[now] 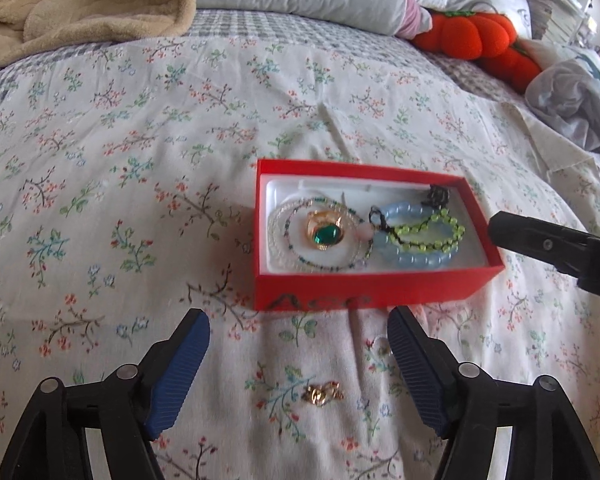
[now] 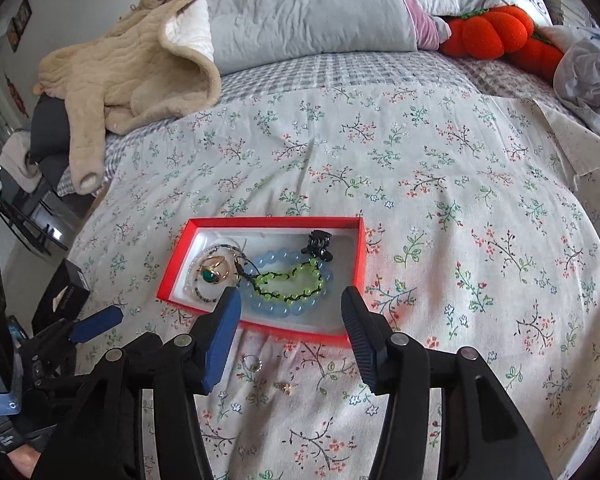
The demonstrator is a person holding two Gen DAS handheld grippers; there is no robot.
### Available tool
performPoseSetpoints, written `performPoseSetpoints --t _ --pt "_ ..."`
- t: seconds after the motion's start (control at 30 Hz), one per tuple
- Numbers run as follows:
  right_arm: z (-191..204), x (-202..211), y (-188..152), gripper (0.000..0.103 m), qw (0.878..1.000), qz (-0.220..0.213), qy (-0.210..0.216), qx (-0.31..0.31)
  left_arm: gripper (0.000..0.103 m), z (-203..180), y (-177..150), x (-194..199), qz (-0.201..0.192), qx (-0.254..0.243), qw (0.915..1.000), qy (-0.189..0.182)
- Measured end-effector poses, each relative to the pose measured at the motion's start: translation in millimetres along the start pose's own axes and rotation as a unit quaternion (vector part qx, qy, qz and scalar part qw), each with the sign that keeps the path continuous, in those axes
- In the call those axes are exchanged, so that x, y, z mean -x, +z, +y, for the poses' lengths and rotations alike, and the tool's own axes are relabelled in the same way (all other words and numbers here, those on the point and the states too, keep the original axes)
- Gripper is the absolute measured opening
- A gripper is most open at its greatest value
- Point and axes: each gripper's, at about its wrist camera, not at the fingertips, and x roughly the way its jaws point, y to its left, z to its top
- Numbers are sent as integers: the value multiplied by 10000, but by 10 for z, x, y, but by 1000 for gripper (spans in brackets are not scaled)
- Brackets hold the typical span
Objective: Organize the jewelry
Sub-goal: 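Lower the green-stone ring into the box and open the left tool while the right tool releases the clip, then move the left tool to the small gold earring and close on it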
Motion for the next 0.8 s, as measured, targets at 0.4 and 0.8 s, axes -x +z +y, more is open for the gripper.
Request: performPoseSetpoints --t 0.4,0.8 --pt "-48 81 -384 57 9994 306 -165 -25 81 127 -354 77 319 -91 9992 229" --pt "-138 -98 -781 57 9959 797 -407 88 81 249 -718 -99 644 -361 9964 419"
